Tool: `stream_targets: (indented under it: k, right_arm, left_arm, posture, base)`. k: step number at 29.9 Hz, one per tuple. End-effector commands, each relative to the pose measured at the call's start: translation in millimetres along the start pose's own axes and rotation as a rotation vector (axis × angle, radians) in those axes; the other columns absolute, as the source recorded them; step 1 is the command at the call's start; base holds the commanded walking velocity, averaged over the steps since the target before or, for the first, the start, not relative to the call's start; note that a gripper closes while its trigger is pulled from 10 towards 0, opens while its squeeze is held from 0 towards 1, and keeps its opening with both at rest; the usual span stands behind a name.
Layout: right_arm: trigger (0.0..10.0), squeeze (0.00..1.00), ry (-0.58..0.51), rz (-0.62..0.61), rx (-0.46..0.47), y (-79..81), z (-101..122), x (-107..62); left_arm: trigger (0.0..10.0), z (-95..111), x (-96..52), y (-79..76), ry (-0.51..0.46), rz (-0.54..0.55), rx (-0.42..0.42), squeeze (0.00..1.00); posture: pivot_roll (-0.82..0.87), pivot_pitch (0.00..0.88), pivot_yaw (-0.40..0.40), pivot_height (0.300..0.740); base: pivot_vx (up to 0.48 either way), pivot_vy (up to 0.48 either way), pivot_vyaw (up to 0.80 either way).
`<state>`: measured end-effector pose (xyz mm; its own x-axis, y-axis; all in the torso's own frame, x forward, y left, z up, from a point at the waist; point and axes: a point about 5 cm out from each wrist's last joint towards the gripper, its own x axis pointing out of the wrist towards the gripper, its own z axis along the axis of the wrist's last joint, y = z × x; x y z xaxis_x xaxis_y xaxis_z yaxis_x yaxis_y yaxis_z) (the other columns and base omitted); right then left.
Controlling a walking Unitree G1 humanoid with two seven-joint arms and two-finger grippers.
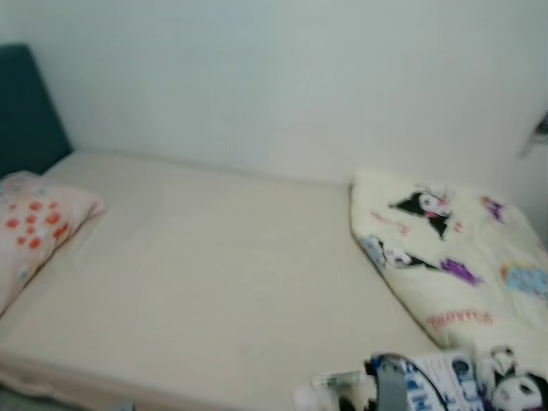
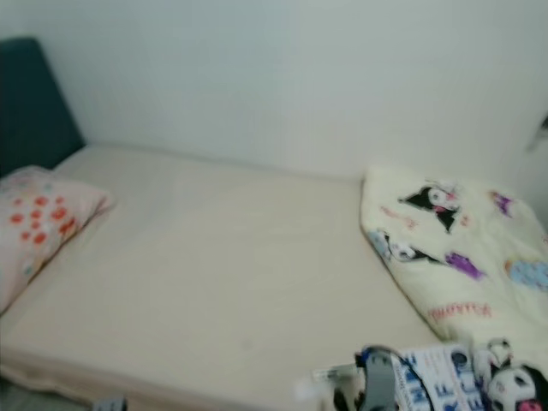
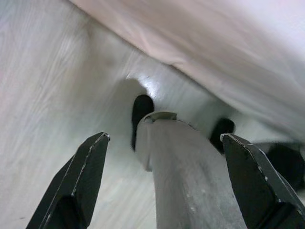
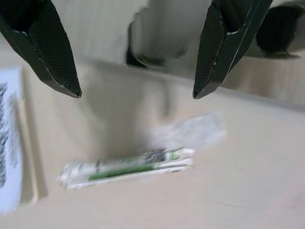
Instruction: Clean up the room
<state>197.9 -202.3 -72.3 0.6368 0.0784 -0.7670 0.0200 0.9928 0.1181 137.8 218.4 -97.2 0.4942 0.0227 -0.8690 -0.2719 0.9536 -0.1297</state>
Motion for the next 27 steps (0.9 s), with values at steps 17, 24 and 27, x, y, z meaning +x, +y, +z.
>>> stream_targets:
  k: [17, 24, 27]
  right_arm:
    - [10.0, 0.0, -0.18, 0.099, -0.084, 10.3, 59.5, 6.6]
    - [10.0, 0.0, -0.232, 0.164, -0.122, 24.0, 77.1, 8.6]
    - [10.0, 0.0, -0.242, 0.183, -0.135, 28.4, 81.4, 9.1]
  left_arm:
    - [10.0, -14.5, -3.0, 8.0, 0.065, 0.05, -0.024, 0.0]
    - [10.0, -12.9, -2.5, 6.6, 0.06, 0.048, -0.008, 0.0]
    - [10.0, -11.1, -2.1, 6.3, 0.052, 0.05, -0.018, 0.0]
  posture:
    - [-0.06, 0.0, -0.042, 0.74]
    - [-0.06, 0.0, -0.044, 0.74]
    - [-0.06, 0.0, -0.044, 0.74]
  base:
    - [-0.021, -0.056, 0.0]
    - [-0.293, 0.0, 0.0]
    - [0.0, 0.0, 0.0]
